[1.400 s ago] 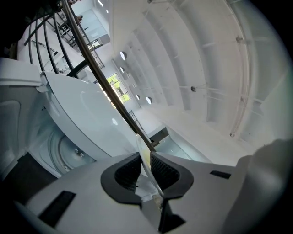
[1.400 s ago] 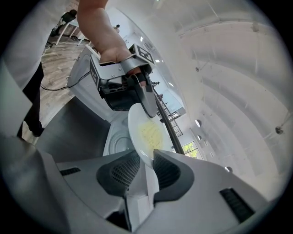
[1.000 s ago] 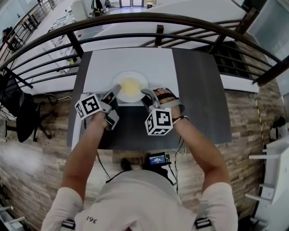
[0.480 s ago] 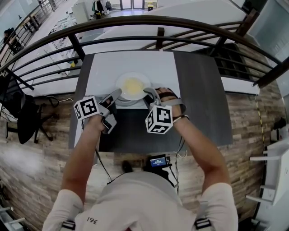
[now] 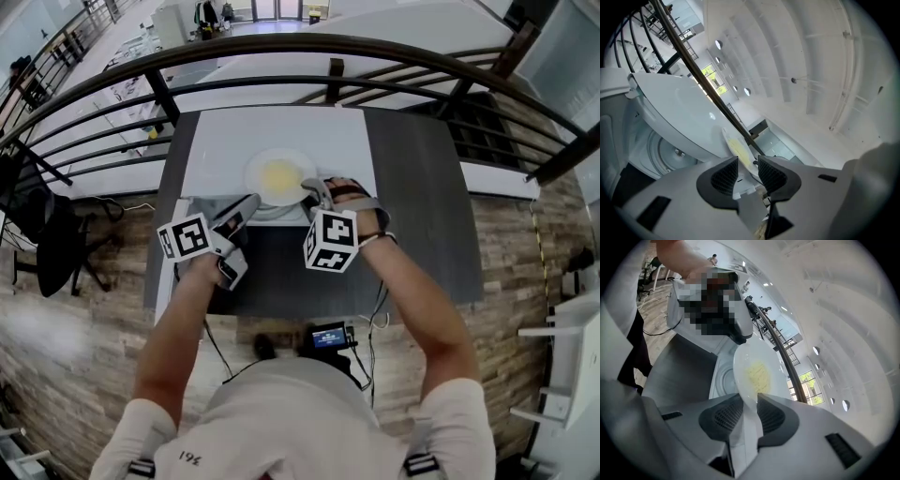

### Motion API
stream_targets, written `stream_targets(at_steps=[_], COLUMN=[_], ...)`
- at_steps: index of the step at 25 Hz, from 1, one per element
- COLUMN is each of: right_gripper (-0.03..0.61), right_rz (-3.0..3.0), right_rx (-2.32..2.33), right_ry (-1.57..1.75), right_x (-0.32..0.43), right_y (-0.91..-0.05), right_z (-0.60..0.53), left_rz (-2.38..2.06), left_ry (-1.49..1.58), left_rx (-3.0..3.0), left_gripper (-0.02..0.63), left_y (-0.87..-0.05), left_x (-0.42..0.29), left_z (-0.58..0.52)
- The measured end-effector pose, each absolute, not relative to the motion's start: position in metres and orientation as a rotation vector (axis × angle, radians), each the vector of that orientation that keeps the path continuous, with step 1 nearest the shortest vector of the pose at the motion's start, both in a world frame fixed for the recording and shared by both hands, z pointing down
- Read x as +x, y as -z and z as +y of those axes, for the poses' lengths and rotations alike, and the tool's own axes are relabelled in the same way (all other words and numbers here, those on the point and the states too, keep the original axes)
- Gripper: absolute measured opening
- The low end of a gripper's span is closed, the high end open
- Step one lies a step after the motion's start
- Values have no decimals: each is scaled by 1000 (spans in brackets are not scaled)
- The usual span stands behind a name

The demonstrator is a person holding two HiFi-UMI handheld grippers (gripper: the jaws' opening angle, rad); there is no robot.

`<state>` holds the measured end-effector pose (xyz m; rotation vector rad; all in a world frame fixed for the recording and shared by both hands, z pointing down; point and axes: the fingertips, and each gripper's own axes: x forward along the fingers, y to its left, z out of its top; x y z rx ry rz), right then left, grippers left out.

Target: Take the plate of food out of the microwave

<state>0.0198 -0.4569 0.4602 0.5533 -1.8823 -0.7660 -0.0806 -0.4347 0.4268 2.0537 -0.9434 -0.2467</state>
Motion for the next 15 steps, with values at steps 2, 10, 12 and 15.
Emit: stream_targets(at_steps=[2,10,12,15], right_gripper=[77,81,81,81], right_rz=[-1878,-1939,-1929,-1909], right_rx=[532,547,552,567], right_ry=[723,545,536,532], right_x=[20,25,25,17], right_y=[-460,-449,-450,-454], right_z=[-459,-478,-482,-480], left_rz=[-929,-823,-809,-812], left_ry=[244,282,284,277], left_rx=[2059,2073,2077,2083], left_gripper=[117,117,117,117], left_y=[-426,-414,-414,-418], left_x=[-77,-55,-52,-57], left_z=[-433,-433,-435,-429])
